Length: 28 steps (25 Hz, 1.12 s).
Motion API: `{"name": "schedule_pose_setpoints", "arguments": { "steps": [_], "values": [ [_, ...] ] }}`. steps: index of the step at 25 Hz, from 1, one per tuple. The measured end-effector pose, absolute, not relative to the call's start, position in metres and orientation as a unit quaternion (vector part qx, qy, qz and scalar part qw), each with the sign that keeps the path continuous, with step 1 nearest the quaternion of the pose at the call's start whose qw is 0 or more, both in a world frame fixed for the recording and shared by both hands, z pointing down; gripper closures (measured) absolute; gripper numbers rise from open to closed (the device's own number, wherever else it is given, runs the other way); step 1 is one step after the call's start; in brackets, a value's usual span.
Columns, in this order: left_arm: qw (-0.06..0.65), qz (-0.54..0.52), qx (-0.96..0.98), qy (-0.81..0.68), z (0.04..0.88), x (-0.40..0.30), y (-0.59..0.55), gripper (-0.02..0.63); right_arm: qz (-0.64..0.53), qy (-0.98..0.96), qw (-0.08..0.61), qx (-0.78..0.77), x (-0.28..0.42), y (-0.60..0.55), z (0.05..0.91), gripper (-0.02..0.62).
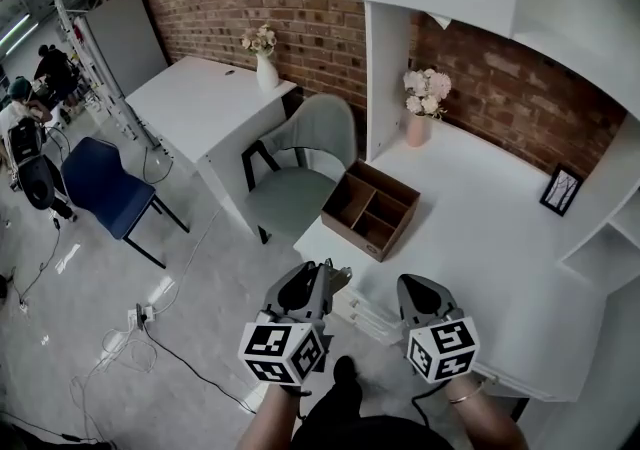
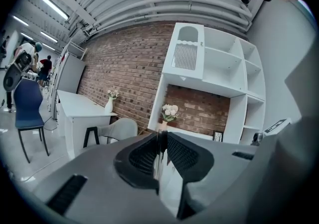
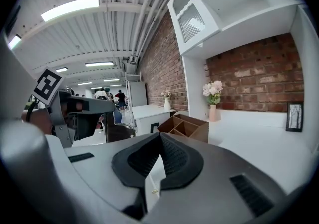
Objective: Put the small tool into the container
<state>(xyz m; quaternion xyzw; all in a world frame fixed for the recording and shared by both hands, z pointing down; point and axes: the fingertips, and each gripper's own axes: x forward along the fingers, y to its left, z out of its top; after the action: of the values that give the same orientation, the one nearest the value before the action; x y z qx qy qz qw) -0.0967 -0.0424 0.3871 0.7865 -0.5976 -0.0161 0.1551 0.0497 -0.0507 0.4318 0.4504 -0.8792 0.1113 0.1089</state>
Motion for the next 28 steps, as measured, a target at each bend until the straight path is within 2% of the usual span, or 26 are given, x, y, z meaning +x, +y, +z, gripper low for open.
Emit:
{"name": "schedule_pose_setpoints", "arguments": {
  "steps": [12, 28],
  "values": [
    [0.156, -0.019, 0.812, -0.563, 0.386, -0.123, -0.135, 0.538, 0.125, -0.852, 0.118, 0.495, 0.029, -0.13, 0.443, 0.592],
    [0.145, -0.018, 0.84, -0.523, 0.374, -0.111, -0.198, 0.538, 0.13, -0.828, 0.111, 0.535, 0.037, -0.178, 0.442, 0.592]
  ]
}}
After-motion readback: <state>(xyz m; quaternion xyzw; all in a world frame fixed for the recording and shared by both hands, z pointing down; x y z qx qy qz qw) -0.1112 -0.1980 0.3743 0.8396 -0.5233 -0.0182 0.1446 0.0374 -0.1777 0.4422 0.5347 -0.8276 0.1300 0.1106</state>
